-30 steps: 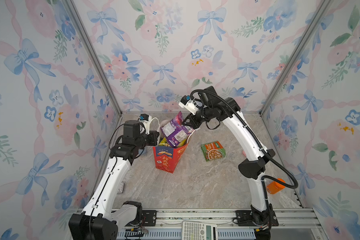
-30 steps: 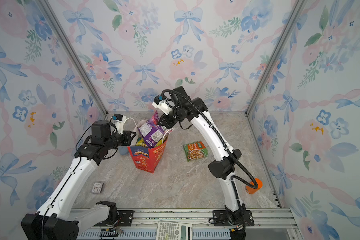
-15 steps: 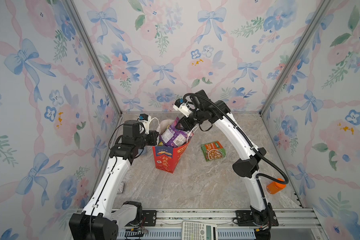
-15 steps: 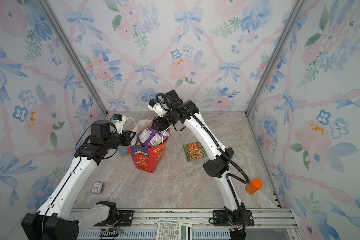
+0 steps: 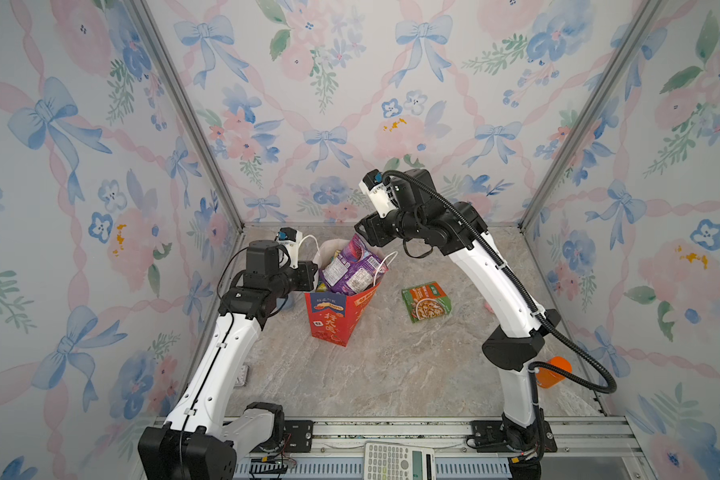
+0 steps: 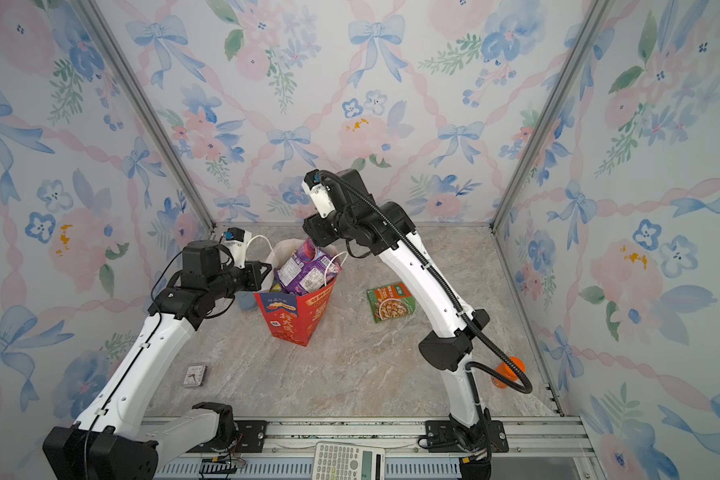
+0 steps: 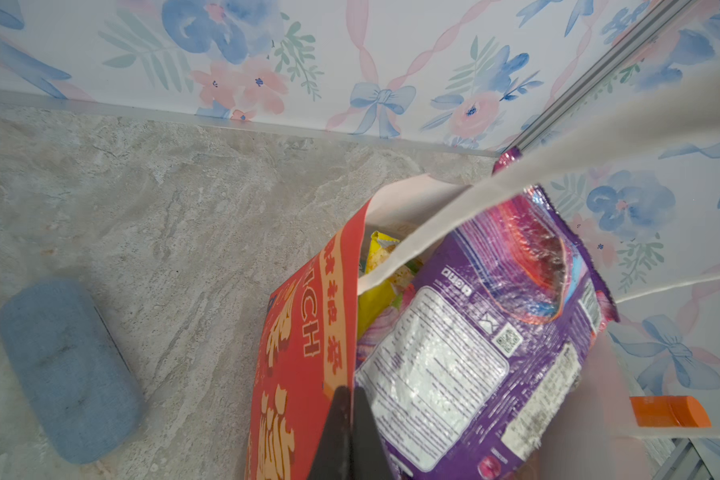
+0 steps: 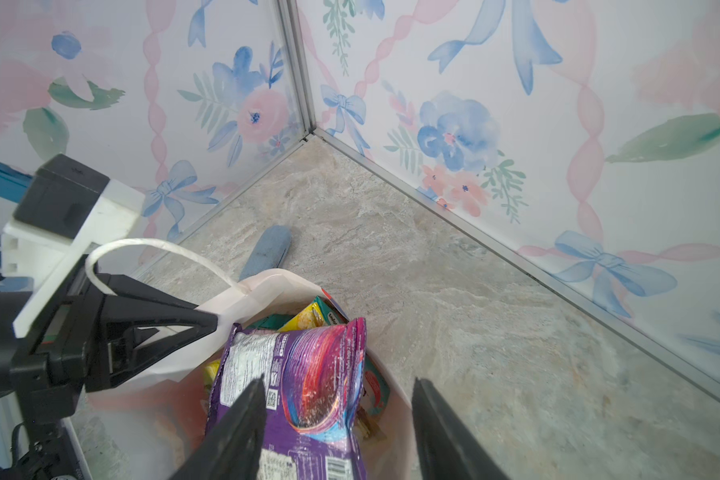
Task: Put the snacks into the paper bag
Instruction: 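Lower the purple packet into the bag held by the left gripper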
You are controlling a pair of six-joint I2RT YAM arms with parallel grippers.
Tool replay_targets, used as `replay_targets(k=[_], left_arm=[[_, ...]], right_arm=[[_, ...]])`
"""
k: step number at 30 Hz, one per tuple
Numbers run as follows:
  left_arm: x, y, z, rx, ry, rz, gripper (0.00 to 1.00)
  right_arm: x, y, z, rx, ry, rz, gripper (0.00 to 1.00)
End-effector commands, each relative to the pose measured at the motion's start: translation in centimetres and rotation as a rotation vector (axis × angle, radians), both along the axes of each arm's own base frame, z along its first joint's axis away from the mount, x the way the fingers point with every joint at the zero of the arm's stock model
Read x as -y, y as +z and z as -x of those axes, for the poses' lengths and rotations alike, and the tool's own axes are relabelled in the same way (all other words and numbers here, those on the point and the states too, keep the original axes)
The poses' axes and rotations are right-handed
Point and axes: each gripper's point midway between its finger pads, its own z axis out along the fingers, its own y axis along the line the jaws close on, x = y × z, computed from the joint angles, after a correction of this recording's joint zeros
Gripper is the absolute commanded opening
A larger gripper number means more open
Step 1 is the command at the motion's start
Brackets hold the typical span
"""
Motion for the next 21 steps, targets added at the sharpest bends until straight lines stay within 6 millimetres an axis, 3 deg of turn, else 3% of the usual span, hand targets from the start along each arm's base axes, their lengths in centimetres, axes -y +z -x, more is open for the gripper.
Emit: replay_targets(k=[1,17,21], left_arm=[[0.7,3.5,-0.5,0.124,-0.043,0.01,0.0],[0.7,3.6,-0.3,0.13,-0.044,0.009,0.0],[0.7,3.6,-0.4,0.13,-0.044,0.008,0.0]], right_arm=[[1.2,-3.2,-0.2,-0.053,-0.119,0.108,0.58],[-1.2,-10.0,-1.0,-0.202,-0.121,0.164,0.6],[-1.8,-11.2,-1.4,-0.236,-0.106,0.154,0.54]])
